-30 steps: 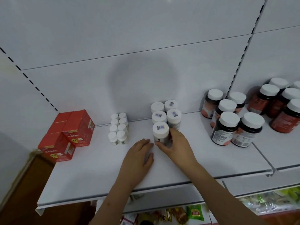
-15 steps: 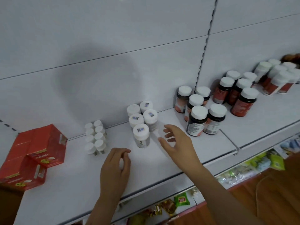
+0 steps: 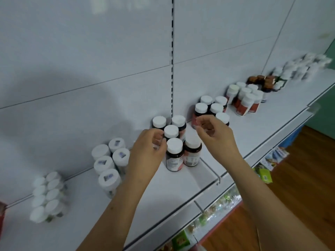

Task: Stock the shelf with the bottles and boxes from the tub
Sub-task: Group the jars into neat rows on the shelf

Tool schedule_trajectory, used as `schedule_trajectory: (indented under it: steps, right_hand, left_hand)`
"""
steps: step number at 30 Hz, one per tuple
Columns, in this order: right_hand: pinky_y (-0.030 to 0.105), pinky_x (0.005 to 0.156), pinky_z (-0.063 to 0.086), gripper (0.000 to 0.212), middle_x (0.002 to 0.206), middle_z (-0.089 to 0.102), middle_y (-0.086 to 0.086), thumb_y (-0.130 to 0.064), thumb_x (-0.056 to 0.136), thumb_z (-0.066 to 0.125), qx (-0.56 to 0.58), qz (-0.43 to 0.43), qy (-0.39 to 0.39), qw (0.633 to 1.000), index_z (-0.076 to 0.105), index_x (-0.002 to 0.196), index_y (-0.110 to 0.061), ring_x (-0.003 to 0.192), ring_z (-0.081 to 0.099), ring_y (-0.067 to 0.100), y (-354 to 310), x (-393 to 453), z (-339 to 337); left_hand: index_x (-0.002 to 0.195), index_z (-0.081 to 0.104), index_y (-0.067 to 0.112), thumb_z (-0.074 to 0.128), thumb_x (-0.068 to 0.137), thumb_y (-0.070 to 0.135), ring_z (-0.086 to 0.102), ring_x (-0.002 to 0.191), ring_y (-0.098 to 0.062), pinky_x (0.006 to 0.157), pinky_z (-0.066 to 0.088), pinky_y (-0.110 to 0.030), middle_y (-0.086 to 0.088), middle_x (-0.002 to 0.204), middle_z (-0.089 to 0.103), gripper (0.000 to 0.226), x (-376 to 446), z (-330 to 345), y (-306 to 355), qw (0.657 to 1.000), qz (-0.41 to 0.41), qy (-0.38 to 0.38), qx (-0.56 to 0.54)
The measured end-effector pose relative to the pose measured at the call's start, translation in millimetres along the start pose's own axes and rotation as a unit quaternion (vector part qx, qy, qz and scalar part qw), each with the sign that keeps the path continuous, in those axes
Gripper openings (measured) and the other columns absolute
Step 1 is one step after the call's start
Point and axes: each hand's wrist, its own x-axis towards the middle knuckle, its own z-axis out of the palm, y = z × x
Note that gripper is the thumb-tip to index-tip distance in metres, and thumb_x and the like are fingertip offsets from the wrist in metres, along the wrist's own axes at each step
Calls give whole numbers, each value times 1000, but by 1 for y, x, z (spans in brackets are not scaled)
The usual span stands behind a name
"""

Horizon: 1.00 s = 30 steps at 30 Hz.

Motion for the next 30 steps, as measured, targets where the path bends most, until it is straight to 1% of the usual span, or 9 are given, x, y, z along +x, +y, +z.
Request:
schedule_trajectory:
  steps: [2, 5, 9, 11, 13, 16, 19, 22, 30]
  right_hand:
    - [15, 88, 48, 27, 108, 66, -12, -19, 92, 64, 2, 29, -35, 999, 63, 118, -22, 97, 60, -2, 18, 34, 1]
    - [24, 92, 46, 41, 116, 62, -7, -19, 89, 68, -36, 41, -134, 990, 57, 129, -18, 105, 59, 10, 45, 85, 11]
    - [25, 93, 43, 61, 125, 53, -7, -26, 85, 75, -74, 37, -280, 956, 48, 139, -19, 113, 53, 12, 69, 126, 31]
    - [23, 93, 45, 57, 124, 58, -7, -25, 81, 78, -72, 7, -326, 943, 52, 132, -21, 115, 55, 12, 79, 136, 41]
    - [10, 78, 43, 45, 110, 61, -12, -25, 79, 80, -51, -13, -349, 935, 57, 117, -25, 105, 57, 7, 86, 142, 49]
    - [5, 64, 40, 33, 94, 60, -15, -26, 78, 80, -47, -49, -353, 933, 57, 101, -25, 86, 56, 1, 90, 151, 57]
    - [24, 73, 50, 33, 94, 70, -1, -26, 74, 81, -18, -73, -304, 950, 65, 99, -10, 88, 64, 11, 93, 158, 64]
    - [19, 68, 44, 34, 90, 65, -9, -33, 73, 84, 4, -62, -269, 961, 64, 96, -17, 86, 61, 8, 96, 162, 74]
    - [25, 86, 40, 52, 124, 62, 4, -40, 84, 74, 13, -73, -301, 951, 56, 126, -13, 115, 57, 21, 114, 157, 75]
  left_hand:
    - [113, 59, 27, 65, 86, 34, 63, 93, -11, 84, 54, -38, 4, 108, 60, 28, 25, 15, 1, 998, -34, -27, 42]
    - [128, 50, 18, 65, 84, 47, 59, 107, -21, 92, 49, -39, -2, 124, 51, 54, 58, 36, 5, 983, -111, -80, 122]
    - [122, 47, 12, 68, 74, 52, 59, 108, -28, 89, 51, -40, -7, 122, 54, 66, 82, 62, 10, 963, -184, -101, 170]
    - [124, 45, 12, 73, 74, 48, 59, 106, -26, 85, 51, -37, -6, 120, 55, 68, 85, 71, 13, 954, -220, -86, 186]
    - [120, 44, 10, 75, 76, 44, 59, 104, -26, 78, 49, -34, -7, 115, 56, 63, 83, 75, 17, 941, -241, -83, 222]
    - [111, 47, 9, 72, 79, 41, 58, 100, -25, 72, 45, -32, -9, 111, 58, 51, 76, 77, 20, 935, -248, -54, 248]
    - [110, 52, 11, 70, 81, 39, 58, 99, -21, 70, 41, -27, -6, 110, 59, 44, 75, 75, 24, 931, -266, -15, 251]
    - [109, 55, 13, 72, 78, 41, 59, 97, -21, 71, 46, -30, -4, 107, 60, 46, 77, 77, 28, 927, -272, 25, 256]
    - [127, 45, 20, 73, 77, 56, 56, 105, -13, 77, 41, -26, 6, 117, 59, 67, 68, 74, 31, 925, -354, -8, 140]
